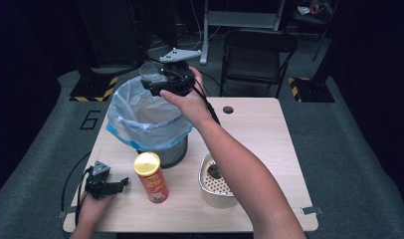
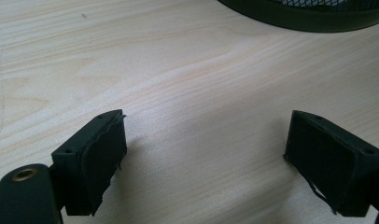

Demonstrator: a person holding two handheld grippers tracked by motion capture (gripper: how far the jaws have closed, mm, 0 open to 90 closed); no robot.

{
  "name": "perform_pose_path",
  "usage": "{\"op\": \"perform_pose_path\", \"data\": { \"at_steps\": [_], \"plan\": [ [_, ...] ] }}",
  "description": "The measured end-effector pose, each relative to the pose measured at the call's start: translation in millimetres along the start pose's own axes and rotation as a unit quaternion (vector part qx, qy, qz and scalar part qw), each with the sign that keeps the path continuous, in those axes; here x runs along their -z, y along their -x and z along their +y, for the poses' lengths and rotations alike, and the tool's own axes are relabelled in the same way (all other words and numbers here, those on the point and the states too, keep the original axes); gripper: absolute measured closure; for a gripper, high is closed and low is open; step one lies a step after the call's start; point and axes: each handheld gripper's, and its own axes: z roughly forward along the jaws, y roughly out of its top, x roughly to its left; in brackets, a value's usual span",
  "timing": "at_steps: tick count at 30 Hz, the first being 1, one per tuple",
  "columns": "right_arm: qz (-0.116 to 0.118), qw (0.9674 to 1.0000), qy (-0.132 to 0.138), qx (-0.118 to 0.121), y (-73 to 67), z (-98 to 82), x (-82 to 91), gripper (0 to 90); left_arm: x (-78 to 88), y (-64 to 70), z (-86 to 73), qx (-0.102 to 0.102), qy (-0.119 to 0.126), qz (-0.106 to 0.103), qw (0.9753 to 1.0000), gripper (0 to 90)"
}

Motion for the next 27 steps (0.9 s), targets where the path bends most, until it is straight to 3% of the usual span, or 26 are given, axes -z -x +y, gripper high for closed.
{"op": "perform_pose_path", "data": {
  "at_steps": [5,8,10,14,22,27],
  "plan": [
    [0.0,0.9996,-0.027,0.004,-5.4,-2.3,-14.6,27.9,-0.2,0.2,-0.2,0.001,0.001,0.0,1.0,11.9],
    [0.003,0.9985,-0.05,0.019,-9.1,-6.2,-20.7,16.4,0.1,0.2,-0.1,0.001,0.0,0.001,1.0,12.0],
    [0.006,0.9979,-0.063,0.015,-9.2,-8.2,-21.5,13.6,0.2,0.3,-0.1,0.001,0.0,0.001,1.0,12.0],
    [0.01,0.9986,-0.052,0.008,-6.8,-8.0,-13.4,11.1,0.2,0.5,-0.4,0.001,0.002,0.001,1.0,12.4],
    [0.012,0.9992,-0.035,0.012,0.6,-12.7,12.7,14.9,1.7,2.0,-1.0,0.004,0.0,-0.001,1.0,13.3],
    [-0.005,0.9992,-0.026,0.029,9.5,-22.1,34.4,18.6,3.4,2.8,1.8,0.027,-0.004,-0.011,0.9996,14.5]
  ]
}}
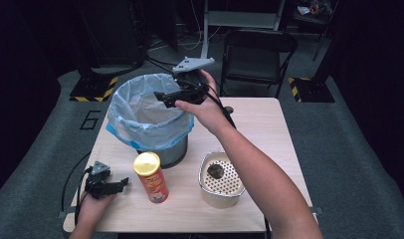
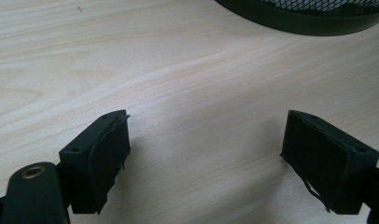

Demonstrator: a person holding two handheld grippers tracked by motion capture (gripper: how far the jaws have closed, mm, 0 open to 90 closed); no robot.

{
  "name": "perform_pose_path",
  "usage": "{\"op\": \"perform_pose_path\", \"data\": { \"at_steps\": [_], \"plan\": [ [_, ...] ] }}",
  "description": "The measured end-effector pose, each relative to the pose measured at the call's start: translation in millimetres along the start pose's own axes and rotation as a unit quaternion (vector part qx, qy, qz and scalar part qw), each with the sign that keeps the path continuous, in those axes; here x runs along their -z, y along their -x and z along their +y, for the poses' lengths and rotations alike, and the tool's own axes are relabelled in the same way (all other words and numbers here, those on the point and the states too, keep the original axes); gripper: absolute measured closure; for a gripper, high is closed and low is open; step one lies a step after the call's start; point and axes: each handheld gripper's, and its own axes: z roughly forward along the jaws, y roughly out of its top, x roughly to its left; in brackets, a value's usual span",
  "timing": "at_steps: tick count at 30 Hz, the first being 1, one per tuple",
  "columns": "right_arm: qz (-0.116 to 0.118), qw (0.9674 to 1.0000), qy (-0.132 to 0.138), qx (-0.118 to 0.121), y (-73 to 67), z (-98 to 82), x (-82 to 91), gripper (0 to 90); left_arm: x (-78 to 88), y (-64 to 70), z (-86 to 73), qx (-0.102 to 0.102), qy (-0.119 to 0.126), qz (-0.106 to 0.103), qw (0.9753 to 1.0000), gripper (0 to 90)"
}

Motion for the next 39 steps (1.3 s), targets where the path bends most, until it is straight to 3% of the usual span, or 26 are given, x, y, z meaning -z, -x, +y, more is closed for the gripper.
{"op": "perform_pose_path", "data": {
  "at_steps": [3,5,9,15,21,26,29,31,34,35,38,39],
  "plan": [
    [-0.002,1.0,0.009,-0.003,5.1,-7.2,13.9,18.7,3.3,1.0,0.9,0.004,-0.004,-0.006,1.0,14.6],
    [-0.009,0.9999,0.012,-0.004,8.1,-12.5,23.8,18.8,6.7,2.8,2.4,0.014,0.008,-0.013,0.9998,14.6],
    [-0.025,0.9996,0.013,0.001,16.6,-24.1,44.6,20.3,15.6,5.7,7.0,0.014,0.014,-0.027,0.9994,14.8],
    [-0.051,0.9986,0.01,-0.002,26.1,-42.2,67.9,22.4,32.2,14.2,20.3,-0.006,0.026,-0.035,0.999,18.1],
    [-0.057,0.9984,0.003,-0.001,29.6,-61.6,85.3,24.1,49.2,22.8,33.7,-0.019,0.034,-0.057,0.9977,16.5],
    [-0.065,0.9978,0.001,-0.009,34.2,-77.5,100.5,24.3,63.3,33.7,36.5,-0.031,0.043,-0.084,0.9951,13.3],
    [-0.074,0.9973,-0.003,-0.008,34.5,-88.1,109.4,24.2,70.5,44.6,36.1,-0.046,0.053,-0.102,0.9923,12.0],
    [-0.073,0.9973,-0.006,-0.01,34.3,-96.0,114.8,24.1,74.5,53.0,35.7,-0.067,0.054,-0.121,0.989,11.9],
    [-0.076,0.997,-0.011,-0.01,34.3,-108.6,121.8,24.1,75.9,67.3,34.4,-0.075,0.057,-0.143,0.9853,11.5],
    [-0.078,0.9968,-0.014,-0.01,34.5,-112.6,123.7,24.1,77.0,70.1,35.0,-0.09,0.053,-0.153,0.9826,11.5],
    [-0.083,0.9962,-0.022,-0.011,36.1,-121.8,128.5,24.0,76.2,82.7,36.1,-0.086,0.06,-0.18,0.9781,11.5],
    [-0.085,0.996,-0.022,-0.015,36.9,-125.1,131.2,24.0,75.5,85.1,37.6,-0.096,0.063,-0.185,0.9761,11.5]
  ]
}}
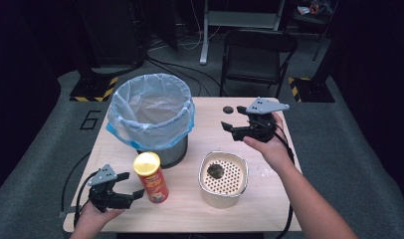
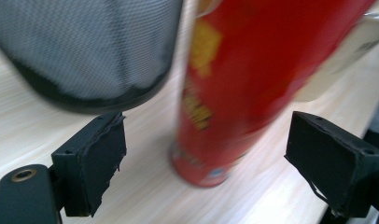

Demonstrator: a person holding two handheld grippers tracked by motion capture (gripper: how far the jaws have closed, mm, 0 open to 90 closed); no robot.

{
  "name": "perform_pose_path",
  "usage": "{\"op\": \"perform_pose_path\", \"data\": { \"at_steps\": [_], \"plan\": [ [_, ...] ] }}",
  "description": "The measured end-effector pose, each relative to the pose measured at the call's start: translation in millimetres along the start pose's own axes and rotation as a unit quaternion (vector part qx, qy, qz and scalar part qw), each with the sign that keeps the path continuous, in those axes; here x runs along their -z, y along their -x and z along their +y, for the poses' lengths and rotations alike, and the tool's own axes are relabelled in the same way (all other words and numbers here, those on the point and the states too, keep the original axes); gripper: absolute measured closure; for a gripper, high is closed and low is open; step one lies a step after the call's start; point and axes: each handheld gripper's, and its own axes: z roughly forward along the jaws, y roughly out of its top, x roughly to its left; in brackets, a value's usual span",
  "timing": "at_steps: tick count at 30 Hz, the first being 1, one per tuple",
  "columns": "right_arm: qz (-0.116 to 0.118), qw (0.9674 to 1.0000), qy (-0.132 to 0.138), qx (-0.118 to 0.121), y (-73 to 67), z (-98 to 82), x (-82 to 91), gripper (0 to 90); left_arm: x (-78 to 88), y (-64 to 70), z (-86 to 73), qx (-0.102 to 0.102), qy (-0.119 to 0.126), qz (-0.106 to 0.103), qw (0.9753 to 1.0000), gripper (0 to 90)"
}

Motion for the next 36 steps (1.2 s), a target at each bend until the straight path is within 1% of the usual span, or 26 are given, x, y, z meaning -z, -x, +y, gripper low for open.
{"op": "perform_pose_path", "data": {
  "at_steps": [1,2,4,6,7,8,11,12,13,14,15,17,19,20,22,23,26,27,28,29,30,32,34,36],
  "plan": [
    [-0.001,1.0,0.001,-0.003,1.3,-2.5,2.1,24.0,-3.1,4.2,1.6,0.008,0.003,-0.009,0.9999,11.5],
    [-0.004,1.0,-0.001,-0.009,2.4,-5.6,5.6,24.0,-5.8,6.0,2.9,0.0,0.006,-0.01,0.9999,11.5],
    [-0.005,0.9999,0.001,-0.014,4.5,-10.3,9.8,24.0,-11.5,9.5,4.2,-0.005,0.003,-0.016,0.9999,11.5],
    [-0.009,0.9998,0.0,-0.015,7.2,-16.9,15.1,24.0,-19.5,11.4,4.5,-0.013,0.0,-0.016,0.9998,11.5],
    [-0.011,0.9997,-0.001,-0.02,7.7,-19.4,17.0,24.0,-23.3,12.2,4.4,-0.011,-0.002,-0.016,0.9998,11.6],
    [-0.013,0.9997,-0.002,-0.02,9.2,-22.6,19.1,24.0,-26.5,11.6,4.7,-0.022,-0.001,-0.015,0.9996,11.7],
    [-0.018,0.9994,-0.006,-0.028,12.2,-32.9,25.1,24.0,-37.0,13.8,4.9,-0.019,0.007,-0.012,0.9997,12.4],
    [-0.021,0.9994,-0.006,-0.028,14.0,-39.4,28.1,24.0,-38.6,13.0,5.5,-0.025,0.005,-0.009,0.9996,13.3],
    [-0.023,0.9992,-0.007,-0.033,14.2,-42.9,29.7,23.9,-40.8,12.6,5.9,-0.027,0.006,-0.005,0.9996,14.5],
    [-0.025,0.9991,-0.008,-0.034,15.0,-47.9,31.5,24.0,-42.0,13.0,6.3,-0.025,0.008,0.001,0.9997,18.2],
    [-0.029,0.9988,-0.009,-0.039,15.5,-53.3,33.5,24.0,-42.7,13.4,6.9,-0.031,0.01,0.0,0.9995,20.9],
    [-0.036,0.9981,-0.013,-0.049,17.7,-67.5,36.9,24.0,-43.3,16.0,9.4,-0.037,0.013,0.005,0.9992,22.7],
    [-0.044,0.9974,-0.021,-0.052,19.3,-79.6,38.2,23.9,-42.2,18.3,13.8,-0.032,0.016,-0.001,0.9994,23.2],
    [-0.051,0.9968,-0.025,-0.056,19.8,-86.6,38.7,24.0,-40.5,20.1,17.0,-0.033,0.021,-0.001,0.9992,23.3],
    [-0.058,0.9957,-0.035,-0.063,21.1,-99.8,39.2,24.0,-35.0,24.9,27.3,-0.031,0.023,-0.01,0.9992,23.4],
    [-0.065,0.9951,-0.038,-0.065,21.3,-105.8,39.6,24.0,-31.5,28.5,33.9,-0.038,0.026,-0.009,0.9989,23.4],
    [-0.077,0.9934,-0.039,-0.075,22.4,-121.4,41.7,24.0,-17.2,40.5,58.3,-0.063,0.021,-0.013,0.9977,23.4],
    [-0.082,0.993,-0.041,-0.074,22.4,-126.0,42.3,24.0,-12.1,43.7,67.3,-0.069,0.019,-0.013,0.9973,23.4],
    [-0.088,0.9923,-0.043,-0.076,22.3,-130.4,42.6,24.1,-8.5,45.8,74.0,-0.071,0.019,-0.014,0.9972,23.4],
    [-0.089,0.992,-0.043,-0.078,22.4,-133.6,42.5,24.0,-0.1,48.6,87.9,-0.07,0.016,-0.02,0.9972,23.4],
    [-0.093,0.9911,-0.044,-0.084,22.3,-139.3,42.7,24.1,4.2,49.8,94.8,-0.069,0.016,-0.023,0.9972,23.4],
    [-0.099,0.9901,-0.043,-0.089,22.2,-144.9,43.4,24.3,16.1,52.3,113.3,-0.068,0.019,-0.027,0.9971,23.4],
    [-0.106,0.9885,-0.041,-0.099,22.1,-150.9,44.6,24.5,30.8,54.5,137.4,-0.068,0.021,-0.034,0.9969,23.5],
    [-0.113,0.9875,-0.041,-0.102,22.7,-155.5,46.1,24.8,39.4,55.0,152.9,-0.068,0.021,-0.034,0.9969,23.4]
  ]
}}
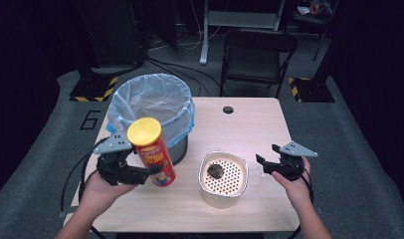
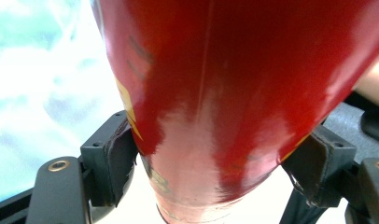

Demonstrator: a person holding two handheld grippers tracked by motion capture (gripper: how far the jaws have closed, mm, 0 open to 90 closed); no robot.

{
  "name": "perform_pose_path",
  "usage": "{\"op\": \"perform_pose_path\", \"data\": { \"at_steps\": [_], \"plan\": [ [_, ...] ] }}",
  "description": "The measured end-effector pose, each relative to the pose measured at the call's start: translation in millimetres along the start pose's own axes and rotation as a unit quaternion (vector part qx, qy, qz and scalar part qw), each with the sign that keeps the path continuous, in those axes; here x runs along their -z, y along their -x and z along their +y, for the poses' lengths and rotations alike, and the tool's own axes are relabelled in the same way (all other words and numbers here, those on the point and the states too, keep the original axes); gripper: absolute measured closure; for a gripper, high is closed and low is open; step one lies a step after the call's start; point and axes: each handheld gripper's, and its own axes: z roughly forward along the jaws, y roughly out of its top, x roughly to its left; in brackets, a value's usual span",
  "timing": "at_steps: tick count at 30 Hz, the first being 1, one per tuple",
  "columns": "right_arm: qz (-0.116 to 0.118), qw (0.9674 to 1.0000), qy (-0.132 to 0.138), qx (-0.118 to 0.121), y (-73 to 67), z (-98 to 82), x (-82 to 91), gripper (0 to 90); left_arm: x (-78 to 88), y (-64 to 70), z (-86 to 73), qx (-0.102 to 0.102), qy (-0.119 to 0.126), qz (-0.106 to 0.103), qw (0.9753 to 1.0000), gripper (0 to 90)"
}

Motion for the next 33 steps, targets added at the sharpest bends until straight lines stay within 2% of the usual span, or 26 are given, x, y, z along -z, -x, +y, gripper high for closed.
{"op": "perform_pose_path", "data": {
  "at_steps": [3,5,8,12,15,18,22,25,27,29,30,33],
  "plan": [
    [-0.005,1.0,-0.001,-0.008,2.7,-5.8,0.4,24.9,16.2,-5.2,33.8,0.001,0.0,-0.003,1.0,23.4],
    [-0.01,0.9998,-0.004,-0.014,3.5,-9.9,0.8,24.9,23.8,-10.4,51.1,-0.001,0.003,-0.012,0.9999,23.4],
    [-0.012,0.9998,-0.006,-0.014,3.0,-15.9,0.6,24.9,32.7,-16.8,71.5,0.005,0.011,-0.015,0.9998,23.4],
    [-0.018,0.9997,-0.011,-0.01,-0.4,-24.1,-1.5,24.9,41.0,-25.0,97.5,-0.002,0.015,0.013,0.9998,23.4],
    [-0.016,0.9997,-0.014,-0.011,-0.4,-26.7,-1.5,24.9,42.3,-33.9,112.0,0.004,0.024,0.018,0.9995,23.4],
    [-0.017,0.9996,-0.01,-0.018,1.6,-28.4,-0.5,24.9,39.9,-45.0,122.4,0.012,0.035,0.034,0.9987,23.4],
    [-0.018,0.9994,-0.011,-0.027,1.8,-32.2,-1.8,24.9,26.4,-64.1,124.8,0.029,0.038,0.063,0.9969,23.4],
    [-0.014,0.9994,-0.015,-0.027,1.3,-35.8,-3.9,24.9,8.1,-84.0,116.9,0.051,0.037,0.084,0.9945,23.3],
    [-0.014,0.9994,-0.019,-0.027,0.6,-37.1,-4.7,24.9,-1.5,-96.7,110.4,0.067,0.044,0.088,0.9929,23.3],
    [-0.011,0.9993,-0.019,-0.029,0.0,-38.0,-5.5,24.9,-12.1,-109.5,103.3,0.088,0.045,0.098,0.9904,23.2],
    [-0.012,0.9993,-0.019,-0.03,-0.3,-38.6,-5.9,24.9,-16.6,-112.3,101.0,0.096,0.043,0.098,0.9896,23.2],
    [-0.009,0.9993,-0.02,-0.03,-0.9,-40.0,-7.3,24.9,-33.6,-122.0,92.2,0.096,0.009,0.113,0.9889,23.0]
  ]
}}
